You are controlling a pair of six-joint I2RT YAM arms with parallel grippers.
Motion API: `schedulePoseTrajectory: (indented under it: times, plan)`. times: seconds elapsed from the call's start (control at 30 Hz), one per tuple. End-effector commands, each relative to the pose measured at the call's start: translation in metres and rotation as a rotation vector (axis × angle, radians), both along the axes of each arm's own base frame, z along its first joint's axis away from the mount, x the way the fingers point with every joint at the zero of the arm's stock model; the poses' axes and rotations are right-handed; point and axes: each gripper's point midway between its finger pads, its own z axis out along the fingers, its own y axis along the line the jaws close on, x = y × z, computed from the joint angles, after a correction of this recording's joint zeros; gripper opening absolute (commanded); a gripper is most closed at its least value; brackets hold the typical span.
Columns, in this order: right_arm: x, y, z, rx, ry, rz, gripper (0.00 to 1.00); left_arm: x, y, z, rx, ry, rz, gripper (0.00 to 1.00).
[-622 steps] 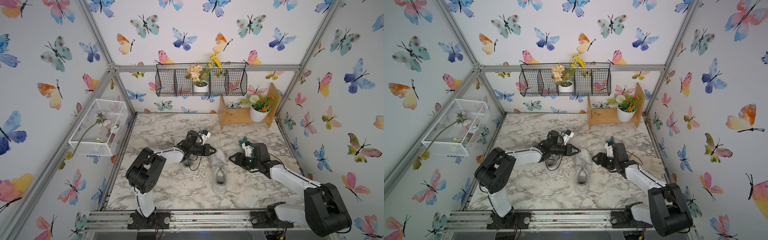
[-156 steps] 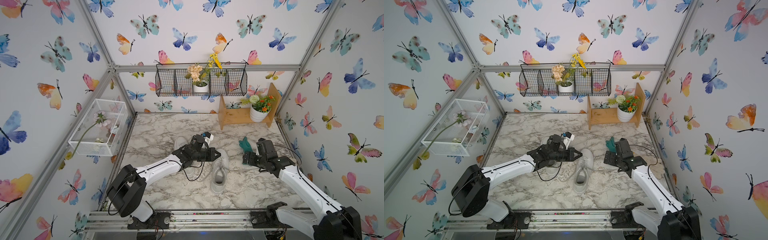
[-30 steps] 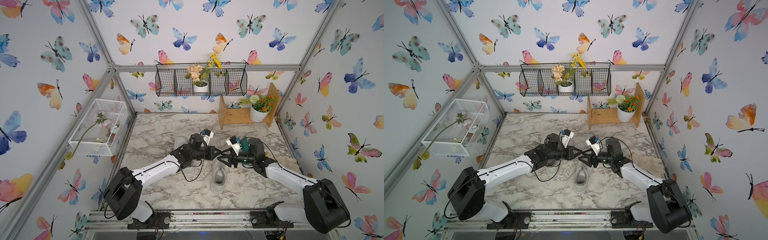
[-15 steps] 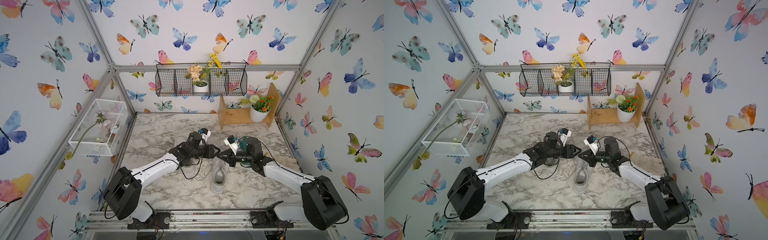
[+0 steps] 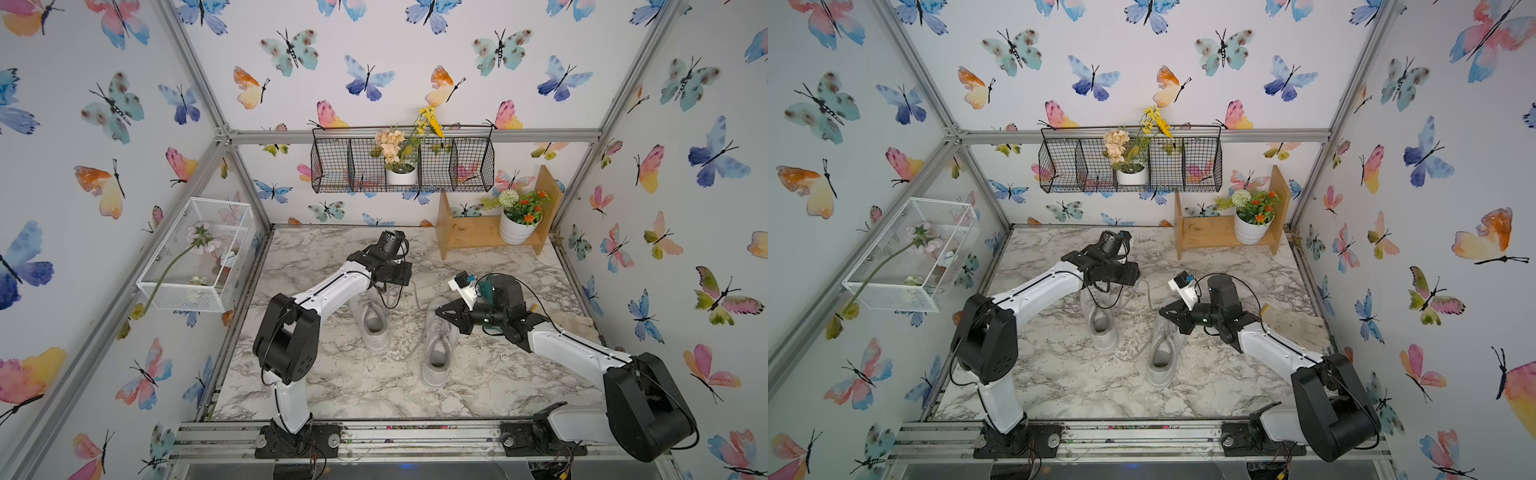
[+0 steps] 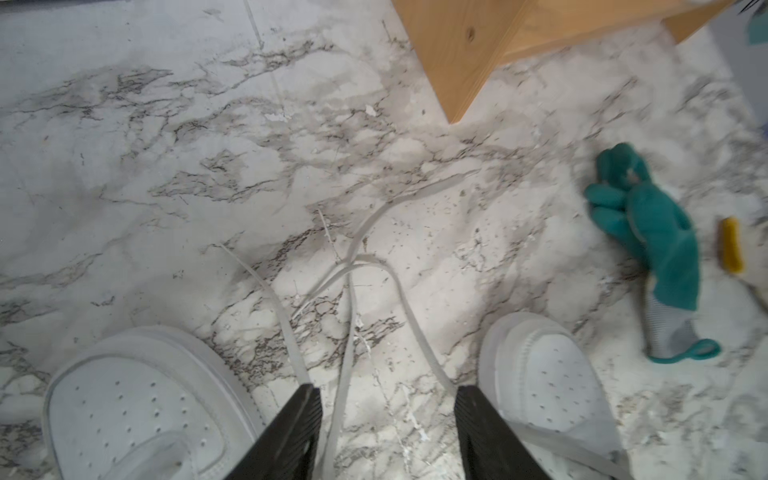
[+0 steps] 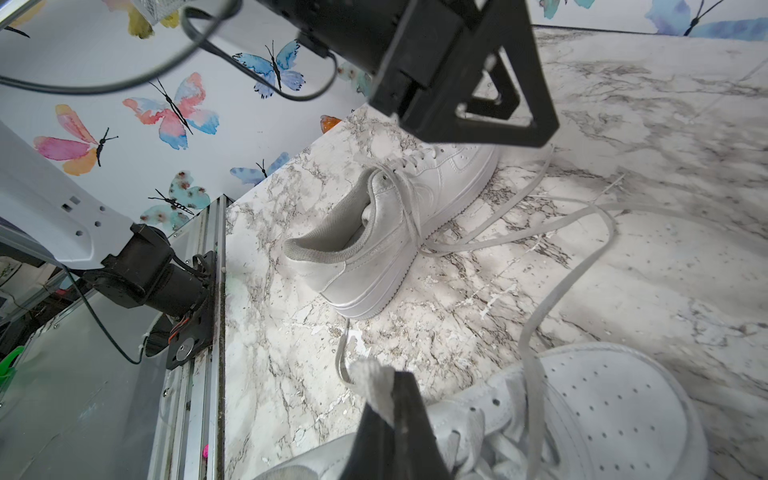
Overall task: Tie the shoes
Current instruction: Wrap the shoelace around the shoelace.
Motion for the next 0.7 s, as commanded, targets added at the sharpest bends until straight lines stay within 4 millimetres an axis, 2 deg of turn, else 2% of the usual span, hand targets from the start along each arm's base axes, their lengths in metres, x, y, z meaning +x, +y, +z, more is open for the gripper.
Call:
schedulePoseTrajectory:
  times: [0.0, 0.13, 0.33, 0.43, 0.67]
  plan:
    - [0.003, 0.002, 0.016, 0.011, -0.046, -0.003, 0.02, 0.003, 0.031, -0.036, 0.283, 0.051, -0.116, 0.55]
    - [0.002, 0.002, 0.015, 0.013, -0.034, 0.004, 0.02, 0.019, 0.038, -0.061, 0.347, 0.088, -0.149, 0.47]
    - [0.001, 0.002, 0.014, 0.010, -0.029, 0.003, 0.02, 0.036, 0.041, -0.081, 0.349, 0.102, -0.165, 0.34]
    - [0.002, 0.002, 0.013, 0.009, -0.025, 0.004, 0.02, 0.042, 0.039, -0.086, 0.349, 0.101, -0.170, 0.32]
    - [0.003, 0.002, 0.012, 0.005, -0.020, 0.000, 0.02, 0.043, 0.030, -0.097, 0.326, 0.119, -0.208, 0.32]
